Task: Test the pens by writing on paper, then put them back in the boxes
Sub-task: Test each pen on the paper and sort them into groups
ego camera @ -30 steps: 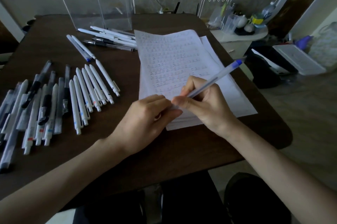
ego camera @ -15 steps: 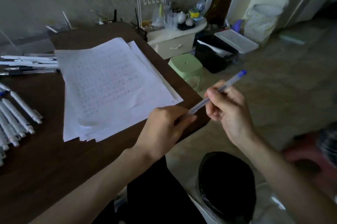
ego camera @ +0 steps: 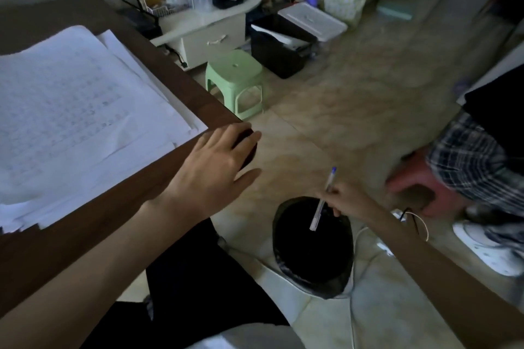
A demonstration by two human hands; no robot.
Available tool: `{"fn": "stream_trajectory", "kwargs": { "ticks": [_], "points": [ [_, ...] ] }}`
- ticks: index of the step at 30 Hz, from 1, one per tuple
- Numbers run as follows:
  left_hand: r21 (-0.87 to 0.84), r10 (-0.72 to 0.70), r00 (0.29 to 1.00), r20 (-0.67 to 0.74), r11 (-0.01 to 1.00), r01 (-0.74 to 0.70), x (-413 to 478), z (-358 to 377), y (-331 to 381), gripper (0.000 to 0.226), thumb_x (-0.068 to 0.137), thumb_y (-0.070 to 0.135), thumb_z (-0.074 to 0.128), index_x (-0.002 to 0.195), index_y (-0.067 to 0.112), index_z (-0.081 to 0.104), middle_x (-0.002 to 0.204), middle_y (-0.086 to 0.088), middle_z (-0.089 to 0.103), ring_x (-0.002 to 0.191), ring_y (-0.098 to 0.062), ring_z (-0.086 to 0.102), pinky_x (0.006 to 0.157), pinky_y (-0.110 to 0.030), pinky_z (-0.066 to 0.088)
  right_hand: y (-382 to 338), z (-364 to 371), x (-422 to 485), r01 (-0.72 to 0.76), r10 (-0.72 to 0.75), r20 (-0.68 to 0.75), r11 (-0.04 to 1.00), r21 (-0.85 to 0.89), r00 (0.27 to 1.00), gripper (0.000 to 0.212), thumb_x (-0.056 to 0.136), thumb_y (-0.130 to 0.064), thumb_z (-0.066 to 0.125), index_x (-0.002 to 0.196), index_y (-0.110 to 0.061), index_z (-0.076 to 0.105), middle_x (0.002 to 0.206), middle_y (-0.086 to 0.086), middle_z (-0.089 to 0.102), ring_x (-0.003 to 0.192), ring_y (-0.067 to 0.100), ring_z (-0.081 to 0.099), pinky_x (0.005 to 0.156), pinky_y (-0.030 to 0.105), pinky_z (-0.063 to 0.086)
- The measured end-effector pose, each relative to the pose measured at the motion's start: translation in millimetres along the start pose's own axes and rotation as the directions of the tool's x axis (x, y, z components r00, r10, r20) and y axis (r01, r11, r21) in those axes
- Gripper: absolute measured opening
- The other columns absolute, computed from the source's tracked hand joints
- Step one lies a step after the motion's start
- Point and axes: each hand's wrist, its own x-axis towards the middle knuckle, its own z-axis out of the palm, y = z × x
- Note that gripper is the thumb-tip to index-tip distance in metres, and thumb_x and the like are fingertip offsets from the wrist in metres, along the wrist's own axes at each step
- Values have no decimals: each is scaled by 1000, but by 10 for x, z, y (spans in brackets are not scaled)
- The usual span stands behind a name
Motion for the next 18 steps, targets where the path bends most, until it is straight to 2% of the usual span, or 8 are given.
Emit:
{"fn": "stream_trajectory", "kwargs": {
  "ticks": [3, 5, 7, 8, 10, 12, 15, 18],
  "points": [
    [-3, -1, 1000, 6, 1000, 1, -9, -1, -12, 58, 87, 36, 58, 138, 10, 44, 135, -10, 46, 121, -31, 45, 99, -43, 38, 18, 86, 25, -72, 65, -52, 988, -134, 997, 52, 92, -47, 51, 53, -14, 43, 56, 13, 50, 60, 27, 57, 58, 30, 36],
    [-6, -7, 1000, 6, 1000, 8, -8, -4, -17, 58, 87, 34, 59, 138, 10, 44, 134, -10, 46, 120, -31, 46, 98, -43, 38, -146, 64, -2, -31, 9, -147, 988, -153, 989, 45, 94, -49, 46, 76, -10, 57, 81, 20, 62, 81, 30, 64, 63, 31, 37],
    [-19, -9, 1000, 7, 1000, 9, -7, -20, -6, 56, 89, 38, 55, 137, 11, 45, 134, -10, 47, 119, -30, 47, 97, -42, 39, -446, -29, -60, 77, -114, -272, 987, -144, 955, 45, 96, -46, 44, 106, -5, 61, 103, 11, 67, 98, 28, 63, 74, 32, 43],
    [-34, -15, 1000, 14, 999, 15, -13, -44, -7, 55, 90, 42, 49, 136, 12, 46, 133, -8, 47, 118, -29, 48, 97, -41, 40, -643, -94, -108, 151, -182, -339, 982, -116, 923, 42, 96, -43, 45, 108, -6, 60, 102, 7, 67, 97, 26, 63, 75, 33, 45],
    [-69, -40, 999, 20, 997, 41, -50, -128, -67, 57, 90, 47, 38, 133, 12, 49, 131, -7, 49, 115, -26, 50, 94, -39, 41, -1068, -216, -240, 353, -347, -455, 933, -73, 820, 32, 96, -38, 47, 99, -10, 61, 86, 0, 64, 82, 20, 63, 65, 30, 43],
    [-87, -79, 997, -17, 993, 77, -135, -265, -209, 56, 90, 48, 36, 129, 12, 53, 129, -6, 51, 111, -26, 52, 91, -38, 43, -1499, -294, -384, 521, -479, -502, 851, -66, 720, 24, 95, -33, 49, 88, -12, 59, 72, -10, 56, 67, 12, 57, 57, 26, 38],
    [-85, -169, 982, -81, 983, 162, -375, -525, -536, 54, 91, 50, 34, 125, 15, 58, 129, -6, 53, 112, -26, 52, 91, -38, 45, -2102, -254, -515, 680, -639, -456, 727, -94, 619, 14, 94, -23, 52, 85, -15, 59, 66, -15, 53, 60, 3, 53, 51, 20, 37],
    [-27, -269, 949, -163, 963, 268, -746, -772, -891, 46, 92, 47, 44, 120, 15, 61, 126, -7, 56, 108, -29, 56, 86, -41, 47, -2629, -27, -503, 776, -761, -314, 622, -105, 568, 16, 94, -20, 53, 83, -10, 60, 61, -9, 53, 54, 6, 51, 49, 22, 37]
  ]
}}
